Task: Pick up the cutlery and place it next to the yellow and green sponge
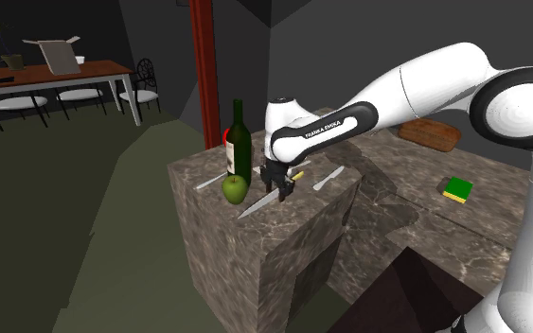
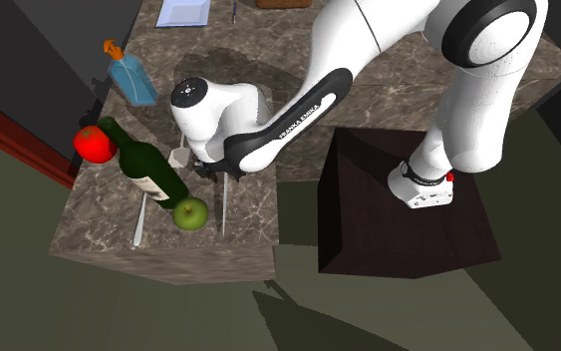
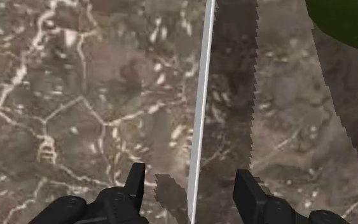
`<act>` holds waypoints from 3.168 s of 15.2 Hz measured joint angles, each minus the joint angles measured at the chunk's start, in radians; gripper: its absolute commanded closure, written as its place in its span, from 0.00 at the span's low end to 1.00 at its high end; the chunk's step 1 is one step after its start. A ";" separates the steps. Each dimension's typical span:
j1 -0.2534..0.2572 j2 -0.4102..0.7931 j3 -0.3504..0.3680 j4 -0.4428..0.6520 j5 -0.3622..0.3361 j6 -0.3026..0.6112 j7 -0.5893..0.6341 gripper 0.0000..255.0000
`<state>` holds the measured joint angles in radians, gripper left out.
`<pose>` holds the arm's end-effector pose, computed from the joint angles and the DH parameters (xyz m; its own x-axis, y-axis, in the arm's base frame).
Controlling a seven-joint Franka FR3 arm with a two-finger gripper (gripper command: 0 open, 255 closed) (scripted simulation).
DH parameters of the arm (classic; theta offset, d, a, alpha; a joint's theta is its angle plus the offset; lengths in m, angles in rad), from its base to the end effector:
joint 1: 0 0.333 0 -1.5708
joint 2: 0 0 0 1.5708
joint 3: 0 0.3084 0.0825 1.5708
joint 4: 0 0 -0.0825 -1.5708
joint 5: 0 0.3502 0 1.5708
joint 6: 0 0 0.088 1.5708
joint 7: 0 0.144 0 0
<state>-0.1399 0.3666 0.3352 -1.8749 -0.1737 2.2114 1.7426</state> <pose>0.5902 0.0966 0.3026 0.1075 -0.9940 0.0210 -0.9942 -0.1075 0.0026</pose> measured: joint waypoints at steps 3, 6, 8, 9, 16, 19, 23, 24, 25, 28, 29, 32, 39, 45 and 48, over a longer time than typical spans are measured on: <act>0.000 0.000 0.000 0.000 0.000 0.000 0.000 1.00; 0.000 0.000 0.000 0.000 0.000 0.000 0.000 1.00; 0.000 0.000 0.000 0.000 0.000 0.000 0.000 1.00; 0.000 0.000 0.000 0.000 0.000 0.000 0.000 1.00; -0.005 -0.040 0.008 0.031 0.020 -0.067 -0.013 1.00; -0.008 -0.057 0.012 0.048 0.028 -0.101 -0.020 1.00; -0.011 -0.081 0.015 0.071 0.040 -0.146 -0.028 1.00; -0.012 -0.086 0.016 0.078 0.042 -0.157 -0.032 1.00; -0.012 -0.090 0.017 0.086 0.045 -0.170 -0.033 1.00; -0.012 -0.102 0.019 0.111 0.051 -0.206 -0.036 1.00; -0.012 -0.104 0.019 0.119 0.052 -0.215 -0.037 1.00; -0.014 -0.117 0.021 0.145 0.058 -0.254 -0.044 1.00; -0.085 -0.250 -0.007 -0.004 0.109 -0.225 -0.151 1.00; -0.164 -0.387 -0.071 -0.165 0.156 -0.192 -0.309 1.00; -0.191 -0.441 -0.102 -0.225 0.169 -0.183 -0.374 1.00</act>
<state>-0.3311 -0.0745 0.2336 -2.0997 -0.0051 2.0289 1.3686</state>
